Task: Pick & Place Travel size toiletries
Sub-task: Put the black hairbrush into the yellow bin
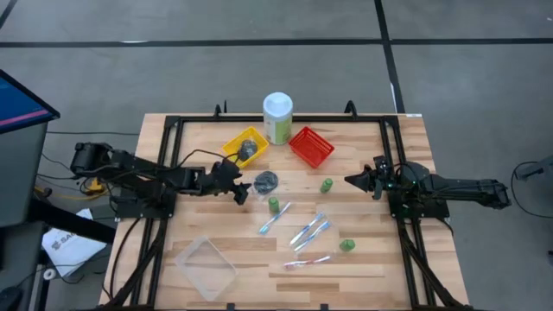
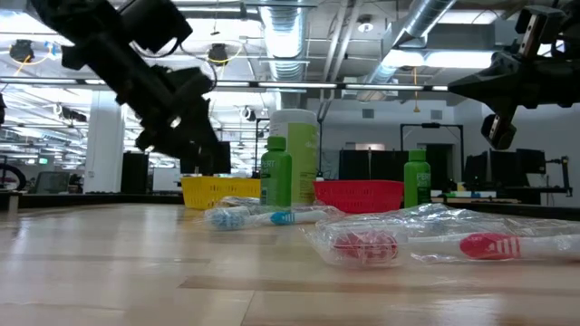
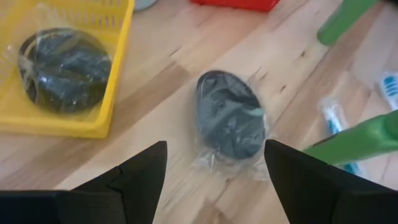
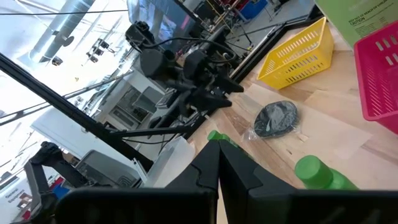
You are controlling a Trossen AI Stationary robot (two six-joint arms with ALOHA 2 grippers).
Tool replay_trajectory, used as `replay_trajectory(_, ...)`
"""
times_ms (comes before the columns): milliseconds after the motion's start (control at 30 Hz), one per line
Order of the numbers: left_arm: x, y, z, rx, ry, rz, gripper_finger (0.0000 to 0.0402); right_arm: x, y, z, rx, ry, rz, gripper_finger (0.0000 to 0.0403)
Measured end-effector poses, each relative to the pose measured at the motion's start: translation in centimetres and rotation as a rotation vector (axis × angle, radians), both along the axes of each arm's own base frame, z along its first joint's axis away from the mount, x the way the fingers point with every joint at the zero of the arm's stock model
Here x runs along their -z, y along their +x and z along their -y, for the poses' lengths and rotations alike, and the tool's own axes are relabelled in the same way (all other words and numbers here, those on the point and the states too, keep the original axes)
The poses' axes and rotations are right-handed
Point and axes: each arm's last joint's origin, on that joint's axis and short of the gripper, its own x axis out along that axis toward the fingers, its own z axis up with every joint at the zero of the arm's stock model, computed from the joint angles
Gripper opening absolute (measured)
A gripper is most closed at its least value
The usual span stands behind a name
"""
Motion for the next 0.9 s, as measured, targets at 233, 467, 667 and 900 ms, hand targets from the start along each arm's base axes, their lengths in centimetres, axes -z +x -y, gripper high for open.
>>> replay_trajectory(233, 1.0, -0.4, 0.1, 0.025, -0.025, 0.02, 0.0267, 0.0, 0.0, 0.0, 0.0, 0.0, 0.0, 0.0)
replay_trajectory(467, 2.8, 0.5, 0.1, 0.043, -0.003, 0.045, 0.0267, 0.0, 0.0, 0.0, 0.001, -0.001, 0.0, 0.0)
replay_trajectory(667, 4.4, 0.9, 0.1, 0.044, -0.006, 0.003, 0.0267, 0.0, 0.0, 0.0, 0.001, -0.001, 0.0, 0.0)
replay_trajectory(900, 5.1, 1.3, -0.1, 0.033, -0.002, 0.005, 0.0267, 0.0, 0.0, 0.0, 0.0, -0.001, 0.0, 0.0)
